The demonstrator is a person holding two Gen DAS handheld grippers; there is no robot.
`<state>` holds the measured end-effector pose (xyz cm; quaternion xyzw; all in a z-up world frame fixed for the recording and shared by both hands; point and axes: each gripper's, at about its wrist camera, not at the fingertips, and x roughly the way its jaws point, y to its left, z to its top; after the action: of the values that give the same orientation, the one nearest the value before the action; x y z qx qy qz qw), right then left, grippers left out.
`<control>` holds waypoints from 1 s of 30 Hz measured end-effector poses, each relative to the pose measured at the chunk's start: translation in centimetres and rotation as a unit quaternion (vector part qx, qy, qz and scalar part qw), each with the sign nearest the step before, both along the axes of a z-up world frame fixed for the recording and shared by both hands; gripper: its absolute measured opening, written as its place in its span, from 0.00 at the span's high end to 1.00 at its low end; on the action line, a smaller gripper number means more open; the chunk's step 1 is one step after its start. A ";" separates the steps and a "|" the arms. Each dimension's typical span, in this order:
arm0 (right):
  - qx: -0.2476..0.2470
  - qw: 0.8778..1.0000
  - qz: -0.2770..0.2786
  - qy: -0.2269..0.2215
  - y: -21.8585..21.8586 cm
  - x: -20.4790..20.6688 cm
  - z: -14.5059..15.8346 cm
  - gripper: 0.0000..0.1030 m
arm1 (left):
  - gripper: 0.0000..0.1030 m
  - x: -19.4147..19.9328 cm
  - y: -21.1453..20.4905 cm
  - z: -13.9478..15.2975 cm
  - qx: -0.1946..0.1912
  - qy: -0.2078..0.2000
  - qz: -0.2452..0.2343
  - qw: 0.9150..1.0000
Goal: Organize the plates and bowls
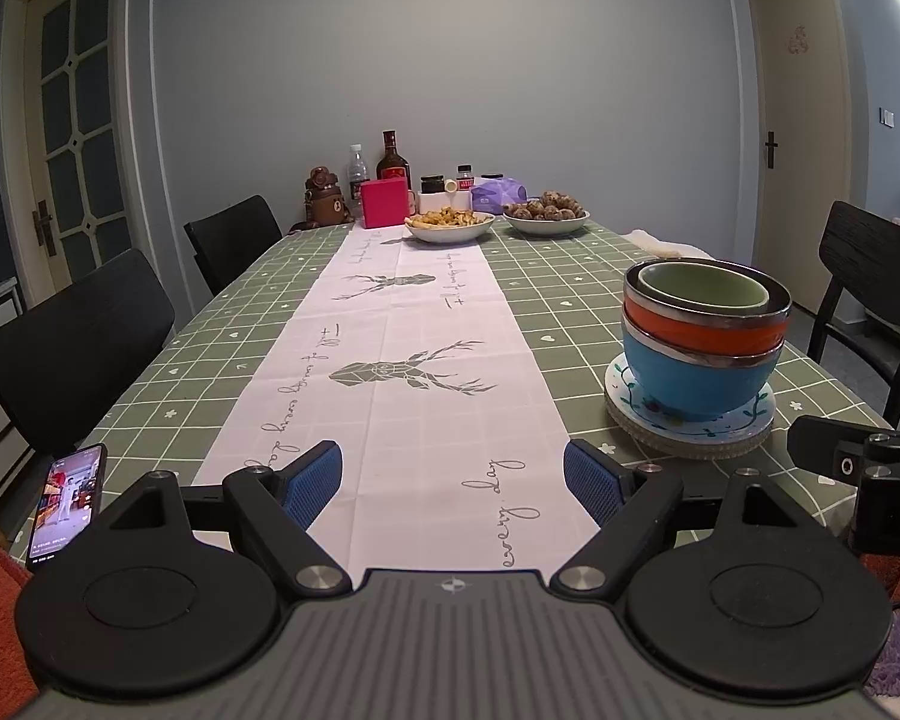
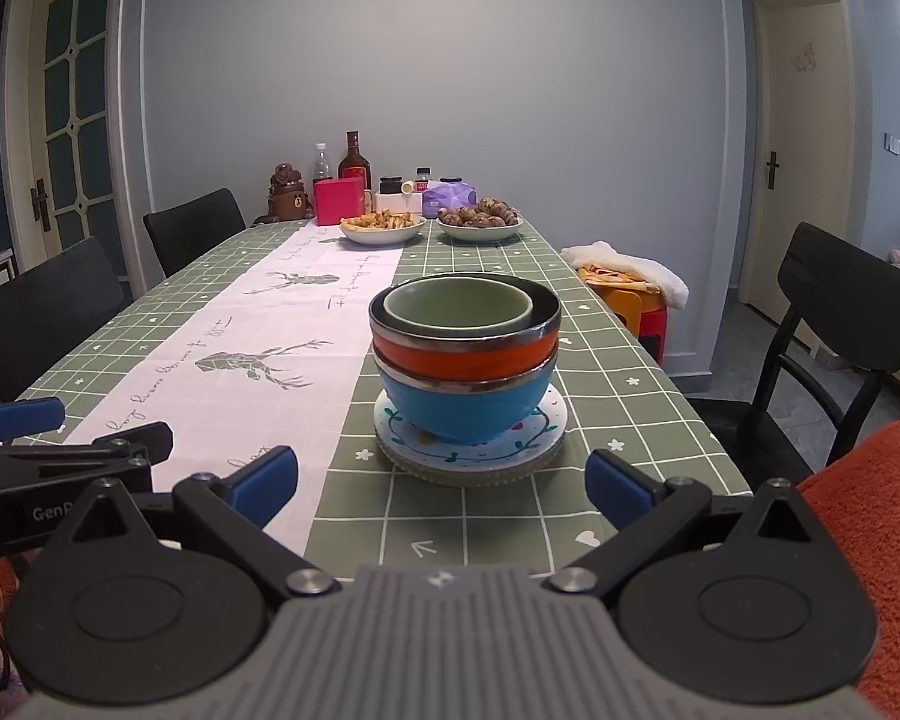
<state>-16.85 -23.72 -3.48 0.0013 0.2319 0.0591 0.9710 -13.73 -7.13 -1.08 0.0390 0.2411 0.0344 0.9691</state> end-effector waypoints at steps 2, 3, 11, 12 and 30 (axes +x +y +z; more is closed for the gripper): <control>0.002 1.000 0.001 -0.001 0.0 0.0 0.0 0.03 | 0.05 0.0 0.0 0.0 0.000 0.000 0.000 1.000; 0.003 1.000 0.002 -0.001 0.0 0.0 0.0 0.03 | 0.05 0.0 0.0 0.0 0.000 0.000 0.000 1.000; 0.003 1.000 0.001 -0.002 0.0 0.0 0.1 0.03 | 0.05 0.0 0.1 0.0 -0.004 0.001 0.002 1.000; 0.003 1.000 0.001 -0.002 0.0 0.0 0.1 0.03 | 0.05 0.0 0.1 0.0 -0.004 0.001 0.002 1.000; 0.009 1.000 -0.002 -0.003 -0.3 0.0 0.1 0.03 | 0.05 0.1 -0.2 0.1 -0.004 0.001 -0.001 1.000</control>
<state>-16.88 -23.98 -3.43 0.0099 0.2286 0.0589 0.9717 -13.62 -7.34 -0.99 0.0349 0.2425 0.0324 0.9690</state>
